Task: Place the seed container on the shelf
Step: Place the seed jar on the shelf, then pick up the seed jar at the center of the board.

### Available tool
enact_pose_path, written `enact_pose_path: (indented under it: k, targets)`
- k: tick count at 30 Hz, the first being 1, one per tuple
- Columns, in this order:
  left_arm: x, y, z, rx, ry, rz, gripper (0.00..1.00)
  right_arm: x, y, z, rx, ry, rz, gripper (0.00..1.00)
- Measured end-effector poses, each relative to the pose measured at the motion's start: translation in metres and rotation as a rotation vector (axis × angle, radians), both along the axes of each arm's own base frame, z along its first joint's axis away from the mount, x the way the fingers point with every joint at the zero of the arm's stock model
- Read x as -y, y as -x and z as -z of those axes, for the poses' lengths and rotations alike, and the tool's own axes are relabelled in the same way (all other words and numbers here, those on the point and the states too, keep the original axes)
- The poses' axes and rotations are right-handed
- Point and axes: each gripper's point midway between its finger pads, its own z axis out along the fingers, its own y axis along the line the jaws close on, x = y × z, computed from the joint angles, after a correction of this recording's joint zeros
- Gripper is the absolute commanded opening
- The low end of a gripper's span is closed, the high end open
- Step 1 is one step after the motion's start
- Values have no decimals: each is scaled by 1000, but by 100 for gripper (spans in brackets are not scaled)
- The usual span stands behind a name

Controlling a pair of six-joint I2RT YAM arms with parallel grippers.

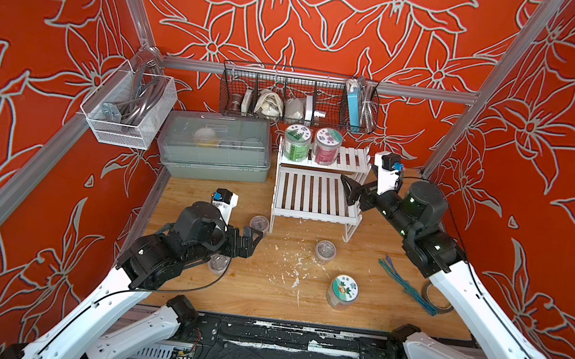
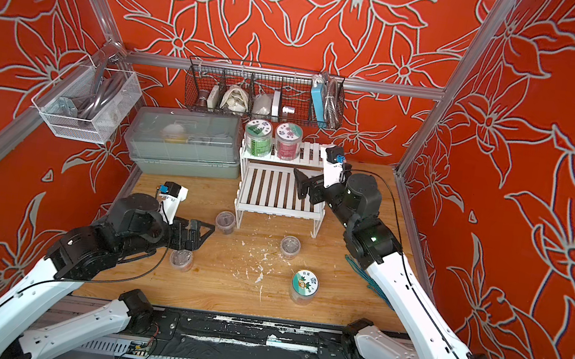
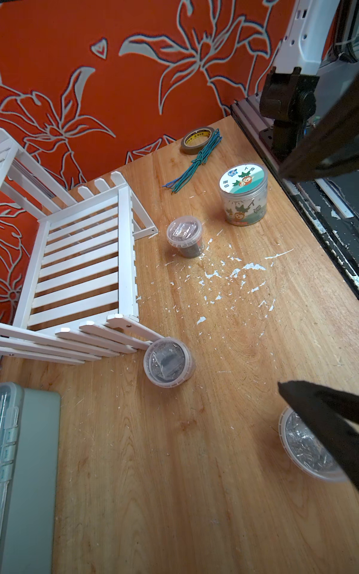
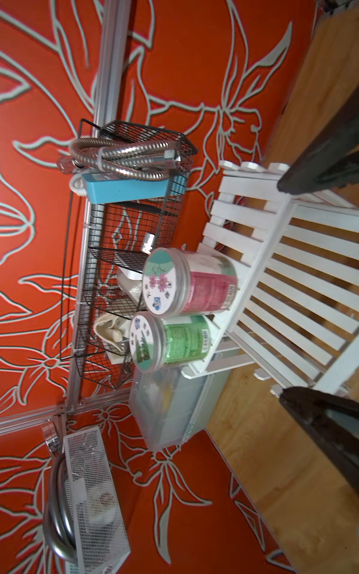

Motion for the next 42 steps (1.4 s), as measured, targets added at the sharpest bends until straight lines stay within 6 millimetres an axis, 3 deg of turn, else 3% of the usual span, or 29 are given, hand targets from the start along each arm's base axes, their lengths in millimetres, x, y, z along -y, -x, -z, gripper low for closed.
enact_pose_path:
  k: [5, 11, 18, 25, 34, 42]
  targets:
    - [7, 1, 9, -33, 0, 34, 99, 12, 37, 21, -138, 18, -40, 100]
    - [29, 0, 19, -94, 35, 114, 99, 28, 75, 43, -284, 3, -49, 100]
    - [71, 10, 37, -159, 29, 249, 99, 50, 104, 106, -501, 19, 20, 100]
    - [117, 35, 46, -162, -10, 380, 99, 79, 112, 149, -611, 71, 170, 100]
    - [174, 63, 53, -110, -109, 488, 99, 107, 105, 152, -607, 46, 314, 100]
    - [226, 85, 68, -58, -220, 550, 99, 126, 100, 170, -645, 27, 406, 100]
